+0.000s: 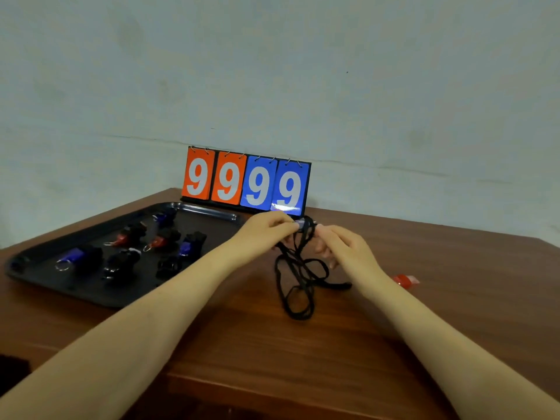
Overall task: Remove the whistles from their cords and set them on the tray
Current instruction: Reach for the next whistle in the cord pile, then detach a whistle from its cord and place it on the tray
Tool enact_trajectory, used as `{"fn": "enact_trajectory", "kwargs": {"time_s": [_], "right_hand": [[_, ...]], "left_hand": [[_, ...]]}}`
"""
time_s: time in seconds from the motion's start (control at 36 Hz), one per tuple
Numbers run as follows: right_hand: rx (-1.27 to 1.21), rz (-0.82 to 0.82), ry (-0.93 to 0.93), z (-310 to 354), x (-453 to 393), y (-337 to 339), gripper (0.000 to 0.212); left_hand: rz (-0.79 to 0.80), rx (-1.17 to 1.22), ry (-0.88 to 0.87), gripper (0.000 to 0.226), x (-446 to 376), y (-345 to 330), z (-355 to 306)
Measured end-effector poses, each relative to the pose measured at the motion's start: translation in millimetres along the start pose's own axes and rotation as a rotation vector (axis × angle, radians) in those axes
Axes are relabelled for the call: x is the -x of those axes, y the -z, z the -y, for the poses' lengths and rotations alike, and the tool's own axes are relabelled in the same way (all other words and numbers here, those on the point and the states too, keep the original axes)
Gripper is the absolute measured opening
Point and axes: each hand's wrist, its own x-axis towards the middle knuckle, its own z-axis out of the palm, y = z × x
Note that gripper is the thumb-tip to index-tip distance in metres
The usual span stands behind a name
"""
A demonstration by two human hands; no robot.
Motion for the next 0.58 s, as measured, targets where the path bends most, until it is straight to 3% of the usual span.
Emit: {"fn": "enact_trajectory", "kwargs": {"time_s": [0.11,0.28,0.33,0.39,0.47,0.53,0.58], "right_hand": [[0.108,0.028,-0.017,-1.5,4.3,-3.9,0.042],[0.051,-0.045,-0.154,-4.2,-1.5,2.9,0.026],[-0.019,-0.104,-0.211,-6.0,-4.3,5.8,0.026],[-0.053,-0.155,-0.266,-9.2,-6.4,8.8,0.026],[0.155,-0.164,-0.331,-19.9,-10.8,14.7,0.023],[0.361,-0.156,-0.379,-25.0,-11.4,18.6,0.019],[0.467,-0.187,-0.388,-26.5,-10.8,21.3,0.041]], "left_hand": [[0.040,-0.031,-0.031,0.017,2.9,-6.2,-2.0],[0.044,0.040,0.018,0.020,2.4,-6.5,-1.8],[0.027,0.166,0.093,0.022,1.3,-6.5,0.2],[-0.008,0.440,0.187,0.028,0.0,-8.1,2.1],[-0.072,0.752,0.196,0.030,-1.6,-5.9,-0.1],[-0.103,0.731,0.155,0.024,0.0,-1.8,-4.4],[-0.163,0.646,0.129,0.028,1.7,1.7,-8.1]]}}
